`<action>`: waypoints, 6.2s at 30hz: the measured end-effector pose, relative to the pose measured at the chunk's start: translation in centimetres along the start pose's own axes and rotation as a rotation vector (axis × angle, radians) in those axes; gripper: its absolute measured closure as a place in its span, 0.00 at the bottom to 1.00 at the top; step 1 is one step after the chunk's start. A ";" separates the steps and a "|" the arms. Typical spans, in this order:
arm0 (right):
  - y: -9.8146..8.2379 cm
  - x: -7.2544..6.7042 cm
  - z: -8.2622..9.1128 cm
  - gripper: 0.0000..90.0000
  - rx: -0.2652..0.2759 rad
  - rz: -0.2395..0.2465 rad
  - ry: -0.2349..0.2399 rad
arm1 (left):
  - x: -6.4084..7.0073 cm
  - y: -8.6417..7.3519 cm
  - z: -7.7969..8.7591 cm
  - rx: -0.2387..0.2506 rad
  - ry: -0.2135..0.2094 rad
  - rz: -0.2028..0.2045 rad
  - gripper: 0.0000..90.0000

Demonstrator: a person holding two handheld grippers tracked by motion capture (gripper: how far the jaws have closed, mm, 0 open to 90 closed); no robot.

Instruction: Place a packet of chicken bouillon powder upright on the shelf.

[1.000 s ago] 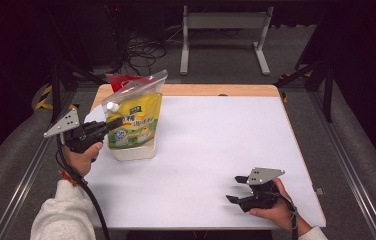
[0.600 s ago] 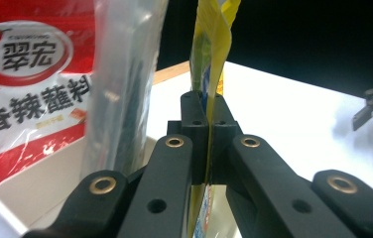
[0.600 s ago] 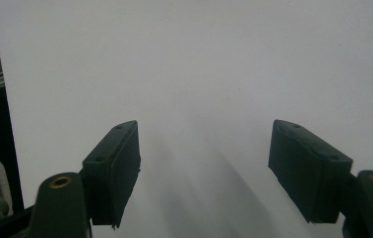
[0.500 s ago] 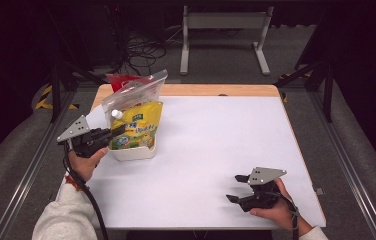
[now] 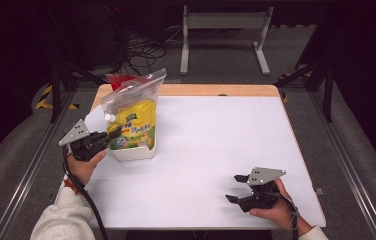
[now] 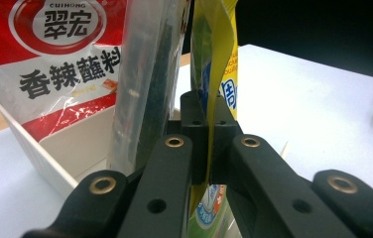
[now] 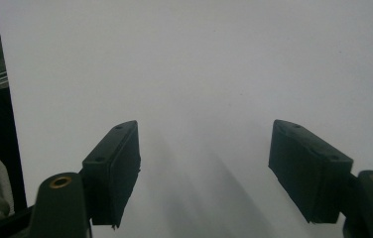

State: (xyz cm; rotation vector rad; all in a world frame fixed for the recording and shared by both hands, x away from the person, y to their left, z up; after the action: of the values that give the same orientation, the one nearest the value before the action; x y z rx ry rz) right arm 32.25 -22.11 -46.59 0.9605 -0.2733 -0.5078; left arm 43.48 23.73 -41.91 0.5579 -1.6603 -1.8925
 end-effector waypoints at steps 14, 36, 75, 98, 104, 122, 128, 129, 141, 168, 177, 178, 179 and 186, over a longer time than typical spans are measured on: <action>0.2 -0.1 0.0 0.31 0.003 0.009 0.004 | 0.0 -0.9 -0.1 0.004 0.082 -0.010 0.99; 0.4 -0.2 0.2 0.32 0.008 0.047 -0.023 | 0.4 -1.2 -0.3 0.000 0.131 -0.024 0.97; 0.6 0.6 0.9 0.31 0.034 0.038 -0.078 | 2.0 -0.1 0.3 -0.015 0.169 -0.058 0.66; 0.7 0.8 1.2 0.31 0.041 0.042 -0.086 | 3.0 0.8 2.4 0.002 0.232 -0.073 0.54; 0.8 0.9 1.5 0.31 0.047 0.044 -0.096 | 4.1 1.1 3.1 -0.006 0.233 -0.078 0.48; 1.0 1.4 2.7 0.27 0.074 0.047 -0.142 | 8.0 0.3 3.5 -0.053 0.225 -0.102 0.26; 0.9 1.4 3.0 0.23 0.084 0.053 -0.138 | 9.9 -0.2 2.9 -0.078 0.178 -0.107 0.22; 0.9 1.4 3.1 0.23 0.083 0.056 -0.140 | 10.2 -0.3 2.8 -0.081 0.171 -0.105 0.22; 0.0 1.6 4.0 0.19 0.055 0.064 -0.196 | 13.0 -2.3 0.4 -0.196 0.070 -0.136 0.17; -2.8 2.1 5.4 0.07 0.028 0.043 -0.258 | 15.4 -5.6 -2.7 -0.354 -0.066 -0.188 0.11; -2.7 2.2 5.2 0.07 0.021 0.051 -0.285 | 15.5 -5.8 -2.8 -0.368 -0.074 -0.189 0.11; -2.7 2.3 5.2 0.08 0.021 0.052 -0.290 | 15.5 -5.9 -2.8 -0.370 -0.075 -0.187 0.11; -2.7 2.3 5.2 0.08 0.023 0.051 -0.293 | 15.5 -5.9 -2.8 -0.372 -0.074 -0.187 0.11; -2.6 2.2 5.1 0.08 0.023 0.061 -0.294 | 15.5 -5.9 -2.7 -0.375 -0.073 -0.187 0.11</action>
State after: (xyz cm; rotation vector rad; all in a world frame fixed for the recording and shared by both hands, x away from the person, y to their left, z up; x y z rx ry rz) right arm 31.11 -28.14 -45.92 0.8962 -0.5727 -0.5911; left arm 32.64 12.12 -47.34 0.5060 -1.2823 -2.3135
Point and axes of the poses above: each handheld gripper's, and its own axes: z roughly backward along the jaws, y roughly out of its top, x roughly to its right, the point moved 4 cm from there along -z, roughly forward along the jaws, and after that the axes turned 6 degrees about x, right-handed, at the moved point
